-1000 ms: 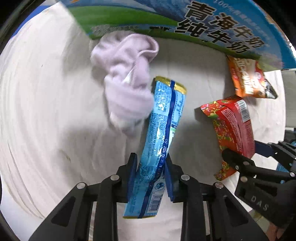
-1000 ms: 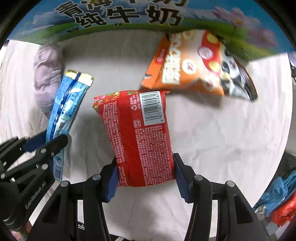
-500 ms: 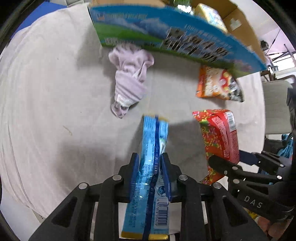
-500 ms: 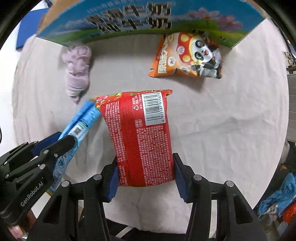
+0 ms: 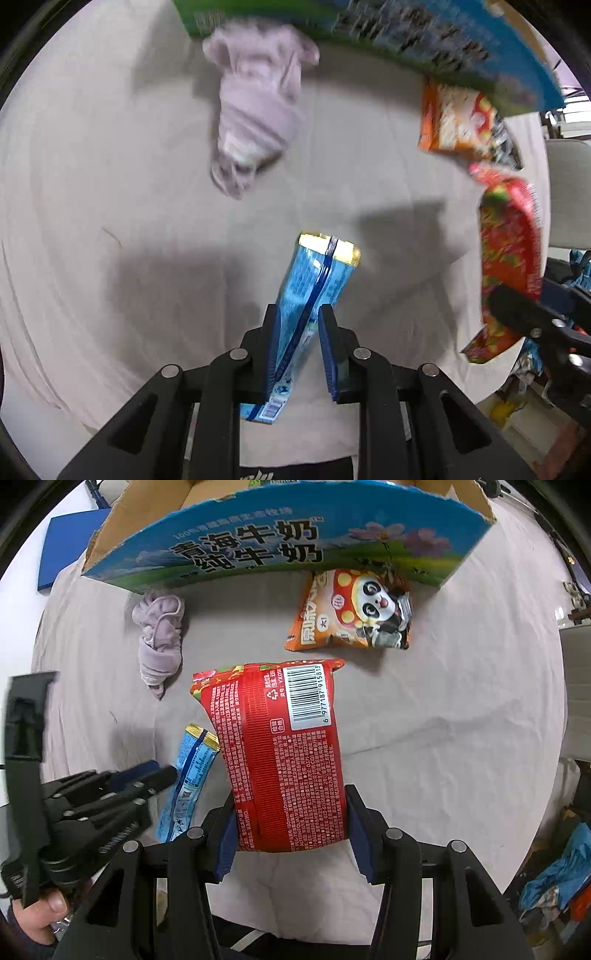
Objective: Organize soft objects
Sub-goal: 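Lift both items into the box and release them beside the others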
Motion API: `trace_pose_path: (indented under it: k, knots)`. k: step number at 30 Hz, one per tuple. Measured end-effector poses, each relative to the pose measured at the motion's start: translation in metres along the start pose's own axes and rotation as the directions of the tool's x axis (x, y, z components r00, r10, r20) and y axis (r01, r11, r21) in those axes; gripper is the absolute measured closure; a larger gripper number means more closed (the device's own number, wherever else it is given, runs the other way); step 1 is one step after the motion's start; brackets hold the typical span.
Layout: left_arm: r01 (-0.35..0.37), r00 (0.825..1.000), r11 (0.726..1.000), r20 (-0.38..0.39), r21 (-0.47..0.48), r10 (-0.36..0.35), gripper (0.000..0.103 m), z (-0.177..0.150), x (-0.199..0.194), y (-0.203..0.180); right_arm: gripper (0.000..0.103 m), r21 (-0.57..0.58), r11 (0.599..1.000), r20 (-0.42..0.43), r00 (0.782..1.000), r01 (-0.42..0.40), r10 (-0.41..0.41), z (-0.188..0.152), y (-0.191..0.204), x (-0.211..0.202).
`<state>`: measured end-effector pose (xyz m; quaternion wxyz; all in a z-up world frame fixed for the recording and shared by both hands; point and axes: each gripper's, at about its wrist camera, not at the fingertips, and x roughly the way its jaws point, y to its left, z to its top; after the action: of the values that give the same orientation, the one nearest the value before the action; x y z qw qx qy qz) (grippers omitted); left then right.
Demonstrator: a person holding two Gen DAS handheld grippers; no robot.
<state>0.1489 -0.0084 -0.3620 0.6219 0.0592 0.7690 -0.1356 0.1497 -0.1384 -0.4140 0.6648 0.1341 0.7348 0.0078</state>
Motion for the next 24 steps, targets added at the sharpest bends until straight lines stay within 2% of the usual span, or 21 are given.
trace_pose_path:
  k: [2,4,7,9,10,11,12,15,18,21,24]
  knots:
    - [-0.015,0.999,1.000,-0.031,0.026,0.016,0.076,-0.001,0.010,-0.002,0.049,0.002,1.000,-0.003,1.000,0.000,0.000,0.000,0.000,0.002]
    - [-0.053,0.996,0.997,-0.063,0.056,0.057,0.061,-0.002,0.024,-0.004,0.049,0.001,1.000,-0.005,1.000,-0.004,0.004,-0.003,0.003,0.005]
    - [-0.108,0.989,0.990,-0.095,0.091,0.117,0.048,-0.002,0.045,-0.006,0.049,-0.004,1.000,-0.009,1.000,0.002,-0.002,-0.005,0.008,0.009]
    - [-0.130,0.989,0.986,-0.052,0.101,0.135,0.048,-0.002,0.046,-0.009,0.049,-0.005,1.000,-0.016,1.000,0.001,-0.001,-0.004,0.010,0.016]
    - [-0.136,0.989,0.986,-0.046,0.097,0.141,0.053,-0.003,0.047,-0.010,0.049,-0.005,1.000,-0.019,1.000,0.001,-0.001,-0.004,0.010,0.017]
    - [-0.133,0.990,0.987,-0.037,0.090,0.137,0.061,-0.004,0.046,-0.010,0.049,-0.008,1.000,-0.022,1.000,0.000,-0.001,-0.004,0.011,0.018]
    - [-0.130,0.991,0.987,-0.026,0.089,0.133,0.077,-0.004,0.048,-0.015,0.049,-0.009,1.000,-0.023,1.000,-0.001,0.001,-0.002,0.009,0.016]
    - [-0.094,0.995,0.994,-0.011,0.059,0.095,0.083,-0.005,0.044,-0.008,0.049,-0.017,1.000,-0.021,1.000,-0.004,0.003,-0.001,0.011,0.015]
    - [-0.066,0.998,0.997,0.025,0.032,0.065,0.083,-0.009,0.031,-0.001,0.049,-0.023,1.000,-0.012,1.000,-0.003,0.003,0.001,0.010,0.010]
    - [-0.004,0.998,1.000,0.068,0.020,0.003,0.083,-0.013,0.004,0.007,0.049,-0.025,1.000,0.006,1.000,-0.009,0.009,0.001,0.009,0.002]
    - [0.033,0.990,0.999,0.135,0.014,-0.035,0.083,-0.015,-0.027,0.011,0.049,-0.025,0.999,0.026,0.999,-0.024,0.025,0.004,0.009,-0.009]
